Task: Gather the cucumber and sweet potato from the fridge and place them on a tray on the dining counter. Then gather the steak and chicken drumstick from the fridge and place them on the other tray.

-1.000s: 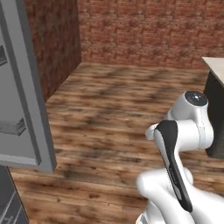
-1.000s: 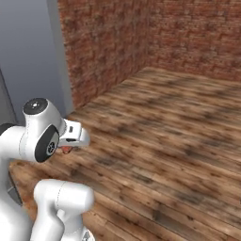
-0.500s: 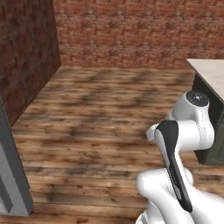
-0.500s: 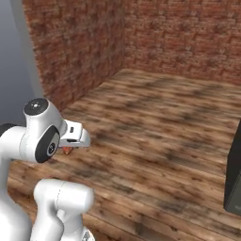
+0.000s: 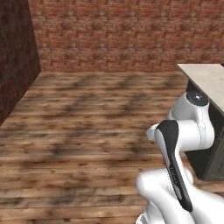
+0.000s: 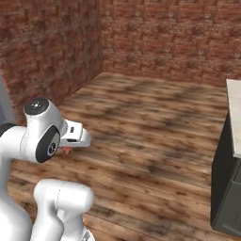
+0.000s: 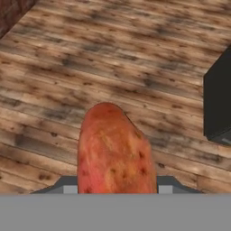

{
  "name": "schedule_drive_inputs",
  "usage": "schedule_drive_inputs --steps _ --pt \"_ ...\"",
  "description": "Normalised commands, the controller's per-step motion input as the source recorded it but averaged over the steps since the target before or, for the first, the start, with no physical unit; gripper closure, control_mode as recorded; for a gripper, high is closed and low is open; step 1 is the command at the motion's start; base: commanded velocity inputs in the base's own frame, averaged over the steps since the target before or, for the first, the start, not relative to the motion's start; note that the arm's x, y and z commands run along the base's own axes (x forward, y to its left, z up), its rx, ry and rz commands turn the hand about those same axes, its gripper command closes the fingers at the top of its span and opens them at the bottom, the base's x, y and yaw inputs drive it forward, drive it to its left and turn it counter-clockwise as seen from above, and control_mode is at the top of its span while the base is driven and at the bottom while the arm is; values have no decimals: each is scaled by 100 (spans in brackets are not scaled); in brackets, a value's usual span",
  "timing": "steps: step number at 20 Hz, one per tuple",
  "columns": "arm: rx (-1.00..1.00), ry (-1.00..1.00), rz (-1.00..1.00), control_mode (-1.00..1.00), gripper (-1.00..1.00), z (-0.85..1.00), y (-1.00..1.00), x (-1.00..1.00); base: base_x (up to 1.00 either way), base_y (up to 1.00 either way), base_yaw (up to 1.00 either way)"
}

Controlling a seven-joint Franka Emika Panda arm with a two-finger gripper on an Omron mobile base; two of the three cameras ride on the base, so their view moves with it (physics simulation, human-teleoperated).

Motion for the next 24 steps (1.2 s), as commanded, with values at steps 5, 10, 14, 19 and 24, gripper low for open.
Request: schedule_drive_inputs --steps 5,10,14,19,24 --pt "0 0 0 100 100 0 0 0 83 -8 -22" --pt "0 0 0 100 100 0 0 0 87 0 -21" --pt "0 0 0 100 100 0 0 0 85 0 -21" --pt "0 0 0 100 100 0 0 0 81 0 -20" --pt "0 0 0 100 100 0 0 0 80 1 -22"
